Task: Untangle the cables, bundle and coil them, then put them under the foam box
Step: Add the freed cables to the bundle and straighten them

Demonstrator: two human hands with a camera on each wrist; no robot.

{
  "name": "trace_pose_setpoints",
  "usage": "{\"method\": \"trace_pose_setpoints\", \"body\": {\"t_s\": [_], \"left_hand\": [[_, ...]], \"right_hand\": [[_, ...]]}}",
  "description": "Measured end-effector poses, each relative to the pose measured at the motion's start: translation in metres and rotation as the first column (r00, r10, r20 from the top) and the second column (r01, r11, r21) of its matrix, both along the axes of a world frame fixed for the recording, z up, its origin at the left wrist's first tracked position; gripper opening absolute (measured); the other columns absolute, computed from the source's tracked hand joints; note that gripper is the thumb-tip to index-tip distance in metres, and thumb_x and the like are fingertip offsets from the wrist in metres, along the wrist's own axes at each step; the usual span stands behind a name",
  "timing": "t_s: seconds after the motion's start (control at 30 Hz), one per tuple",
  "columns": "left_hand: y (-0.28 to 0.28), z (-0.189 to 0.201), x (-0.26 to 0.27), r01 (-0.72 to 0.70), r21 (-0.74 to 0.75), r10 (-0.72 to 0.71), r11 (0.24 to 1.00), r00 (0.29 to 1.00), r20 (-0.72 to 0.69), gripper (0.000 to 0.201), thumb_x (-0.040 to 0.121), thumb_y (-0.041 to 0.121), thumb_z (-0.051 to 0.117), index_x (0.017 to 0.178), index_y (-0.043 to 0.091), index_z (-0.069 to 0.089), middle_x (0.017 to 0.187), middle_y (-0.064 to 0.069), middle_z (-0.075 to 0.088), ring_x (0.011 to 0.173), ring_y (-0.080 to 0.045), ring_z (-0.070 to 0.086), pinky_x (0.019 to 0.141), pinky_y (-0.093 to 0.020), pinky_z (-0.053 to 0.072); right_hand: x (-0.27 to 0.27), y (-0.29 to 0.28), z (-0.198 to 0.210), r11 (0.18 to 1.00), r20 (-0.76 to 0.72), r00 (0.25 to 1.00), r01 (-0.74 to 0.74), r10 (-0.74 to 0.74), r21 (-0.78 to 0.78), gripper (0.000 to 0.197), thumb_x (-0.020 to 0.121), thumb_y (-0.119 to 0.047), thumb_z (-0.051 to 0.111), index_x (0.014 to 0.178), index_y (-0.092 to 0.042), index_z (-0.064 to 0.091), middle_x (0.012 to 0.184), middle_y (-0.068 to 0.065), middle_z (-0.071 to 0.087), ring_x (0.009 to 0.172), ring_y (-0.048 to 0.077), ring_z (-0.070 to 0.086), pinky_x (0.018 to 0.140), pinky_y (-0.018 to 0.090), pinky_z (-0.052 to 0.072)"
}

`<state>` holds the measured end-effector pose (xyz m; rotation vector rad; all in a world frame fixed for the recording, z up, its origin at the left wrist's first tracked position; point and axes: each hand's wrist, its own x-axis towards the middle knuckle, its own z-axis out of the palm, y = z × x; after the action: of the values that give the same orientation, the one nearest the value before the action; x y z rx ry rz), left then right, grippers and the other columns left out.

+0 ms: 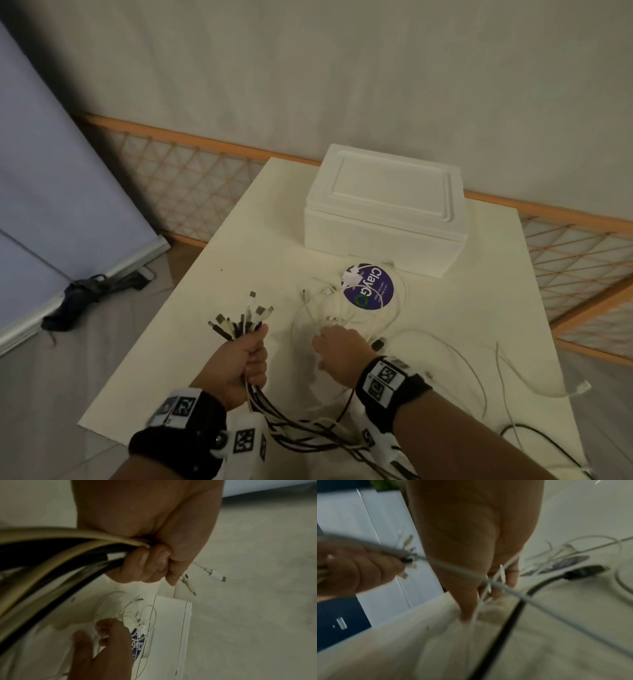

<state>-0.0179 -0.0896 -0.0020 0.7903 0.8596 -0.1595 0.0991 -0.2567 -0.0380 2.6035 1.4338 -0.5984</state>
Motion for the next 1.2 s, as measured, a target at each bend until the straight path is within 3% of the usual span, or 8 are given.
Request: {"method": "trace_pose_setpoints", "body": {"t_s": [0.17, 0.23, 0.33, 0.4, 0.5, 0.7, 0.97, 1.2], "left_hand": [[-0.003, -0.005, 0.010, -0.087, 0.024, 0.087, 0.996, 0.996, 0.000, 0.043, 0.097, 0.033, 0.049, 0.060, 0.018, 0.034, 0.053, 0.002, 0.026, 0.035, -0.008, 0.021, 0.035, -0.018, 0.022], [-0.005, -0.006, 0.017, -0.152, 0.014, 0.152, 0.988, 0.988, 0.019, 0.040, 0.098, 0.034, 0.047, 0.064, 0.014, 0.042, 0.059, -0.002, 0.040, 0.034, -0.007, 0.025, 0.035, -0.018, 0.026], [-0.018, 0.004, 0.032, -0.121, -0.022, 0.122, 0.992, 0.990, 0.071, 0.036, 0.099, 0.035, 0.046, 0.081, 0.006, 0.058, 0.085, -0.011, 0.067, 0.035, -0.006, 0.030, 0.034, -0.017, 0.031], [-0.028, 0.014, 0.042, -0.066, -0.056, 0.073, 0.996, 0.990, 0.123, 0.033, 0.098, 0.034, 0.046, 0.089, 0.006, 0.061, 0.090, -0.009, 0.068, 0.035, -0.005, 0.029, 0.035, -0.016, 0.030], [-0.034, 0.032, 0.051, -0.037, -0.040, 0.045, 0.999, 0.973, 0.225, 0.027, 0.093, 0.033, 0.050, 0.073, 0.014, 0.052, 0.061, 0.003, 0.046, 0.036, -0.005, 0.026, 0.036, -0.017, 0.025], [-0.008, 0.062, 0.043, -0.275, 0.081, 0.236, 0.958, 0.917, 0.323, 0.044, 0.092, 0.019, 0.057, 0.049, 0.024, 0.050, 0.043, 0.008, 0.029, 0.032, -0.005, 0.021, 0.035, -0.016, 0.019], [0.038, 0.067, 0.024, -0.415, 0.169, 0.319, 0.894, 0.854, 0.412, 0.037, 0.097, 0.030, 0.048, 0.062, 0.019, 0.053, 0.063, 0.008, 0.062, 0.032, -0.003, 0.026, 0.035, -0.013, 0.024], [0.047, 0.066, 0.019, -0.501, 0.173, 0.393, 0.848, 0.813, 0.429, 0.041, 0.098, 0.031, 0.048, 0.060, 0.026, 0.061, 0.065, 0.011, 0.066, 0.033, -0.003, 0.028, 0.036, -0.013, 0.026]], "right_hand": [[0.007, -0.006, 0.007, 0.966, -0.001, 0.995, 0.095, -0.098, 0.240, 0.027, 0.098, -0.020, 0.034, 0.113, -0.005, 0.051, 0.105, 0.016, 0.062, 0.094, 0.032, 0.056, 0.077, 0.038, 0.035], [0.008, -0.012, 0.022, 0.889, -0.116, 0.972, 0.233, -0.203, 0.395, 0.024, 0.096, -0.020, 0.032, 0.105, -0.005, 0.049, 0.089, 0.015, 0.065, 0.075, 0.032, 0.057, 0.064, 0.033, 0.031], [0.001, -0.017, 0.043, 0.819, -0.241, 0.947, 0.306, -0.211, 0.485, 0.012, 0.095, -0.014, 0.039, 0.103, -0.009, 0.047, 0.095, 0.008, 0.067, 0.082, 0.027, 0.061, 0.065, 0.029, 0.037], [-0.007, -0.016, 0.050, 0.841, -0.233, 0.964, 0.231, -0.129, 0.490, 0.016, 0.095, -0.018, 0.038, 0.106, -0.009, 0.047, 0.098, 0.008, 0.067, 0.085, 0.025, 0.061, 0.069, 0.030, 0.042], [-0.010, -0.021, 0.050, 0.835, -0.168, 0.977, 0.200, -0.131, 0.513, 0.033, 0.096, -0.035, 0.032, 0.103, -0.008, 0.048, 0.086, 0.012, 0.064, 0.074, 0.030, 0.058, 0.064, 0.039, 0.043], [0.016, -0.058, 0.042, 0.774, -0.109, 0.939, 0.330, -0.325, 0.541, 0.011, 0.095, -0.022, 0.048, 0.092, -0.016, 0.057, 0.085, 0.003, 0.066, 0.077, 0.024, 0.060, 0.067, 0.033, 0.044], [0.054, -0.103, 0.023, 0.752, 0.095, 0.837, 0.428, -0.539, 0.501, 0.012, 0.089, -0.024, 0.061, 0.081, -0.018, 0.067, 0.076, 0.002, 0.062, 0.071, 0.025, 0.058, 0.061, 0.035, 0.046], [0.062, -0.136, 0.018, 0.658, -0.014, 0.740, 0.606, -0.672, 0.447, 0.020, 0.094, -0.022, 0.053, 0.086, -0.009, 0.066, 0.080, 0.003, 0.053, 0.079, 0.024, 0.058, 0.066, 0.031, 0.041]]}}
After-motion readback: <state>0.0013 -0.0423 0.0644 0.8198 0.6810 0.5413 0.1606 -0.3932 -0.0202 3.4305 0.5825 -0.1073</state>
